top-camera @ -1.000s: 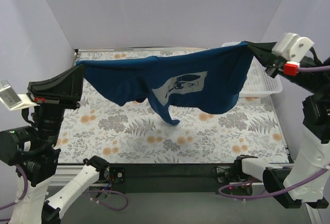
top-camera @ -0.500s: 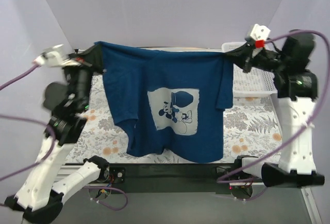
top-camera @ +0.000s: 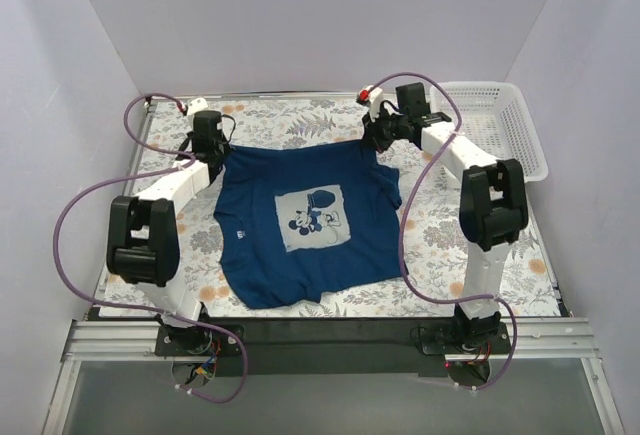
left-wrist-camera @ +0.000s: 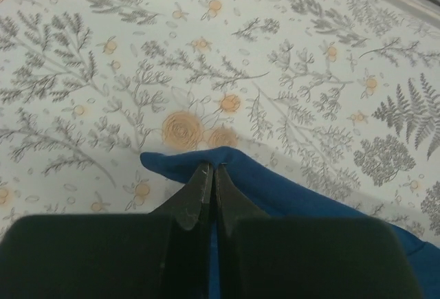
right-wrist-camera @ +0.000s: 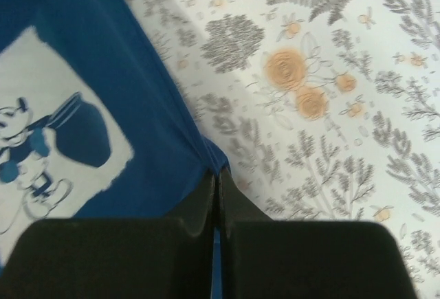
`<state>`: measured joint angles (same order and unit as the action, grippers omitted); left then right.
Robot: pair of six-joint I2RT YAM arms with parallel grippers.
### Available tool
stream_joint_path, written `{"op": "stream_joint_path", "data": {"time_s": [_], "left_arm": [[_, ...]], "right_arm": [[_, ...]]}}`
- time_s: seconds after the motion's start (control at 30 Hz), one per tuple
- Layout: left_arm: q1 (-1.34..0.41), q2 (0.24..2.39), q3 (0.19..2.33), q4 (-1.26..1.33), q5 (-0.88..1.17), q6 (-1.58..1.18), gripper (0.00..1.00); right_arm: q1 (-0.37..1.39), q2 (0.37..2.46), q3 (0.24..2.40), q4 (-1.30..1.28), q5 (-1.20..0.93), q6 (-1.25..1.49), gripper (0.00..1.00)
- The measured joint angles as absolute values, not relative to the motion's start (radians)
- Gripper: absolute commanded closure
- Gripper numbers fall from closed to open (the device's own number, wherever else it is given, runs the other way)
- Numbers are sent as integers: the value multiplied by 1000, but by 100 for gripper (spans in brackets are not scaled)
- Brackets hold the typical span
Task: Fold and stack the t-shirts
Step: Flatten the tshirt out
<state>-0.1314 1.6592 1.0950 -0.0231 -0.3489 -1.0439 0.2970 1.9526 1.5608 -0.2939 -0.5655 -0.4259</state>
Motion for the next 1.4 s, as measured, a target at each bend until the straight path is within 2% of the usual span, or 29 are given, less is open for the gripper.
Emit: {"op": "stream_joint_path", "data": {"time_s": [0.23,0.43,0.53,0.67,0.8,0.93,1.03,1.13,1.3,1.4], "left_arm": [[-134,1759,1262,-13,-319,-1043,100],[-133,1674,1220,22,-289,-1041,100],[-133,1502,1105,23,-260,-1042,100],[-135,1140,1013,36,-217,-1058,100],[-136,797,1044,105,-170,-1095,100],[-138,638,1151,158,-129,-1121,100],[-139,601,1205,166,-105,-1136,100],[-139,604,1231,146,-89,-1145,100],[-139,645,1235,108,-96,-1142,100],[-139,707,1209,110,-122,-1136,100]], "right_arm": [[303,2029,1694,-269,-444,-384,98],[302,1958,1678,-261,-437,-434,99],[301,1808,1574,-290,-508,-506,99],[302,1501,1497,-389,-597,-572,99],[301,1308,1669,-501,-657,-611,99],[301,1233,1934,-620,-706,-630,99],[297,1205,2063,-688,-738,-636,99],[286,1173,2098,-741,-764,-644,99],[282,1202,2078,-794,-760,-662,99],[282,1231,1964,-758,-739,-673,99]]}}
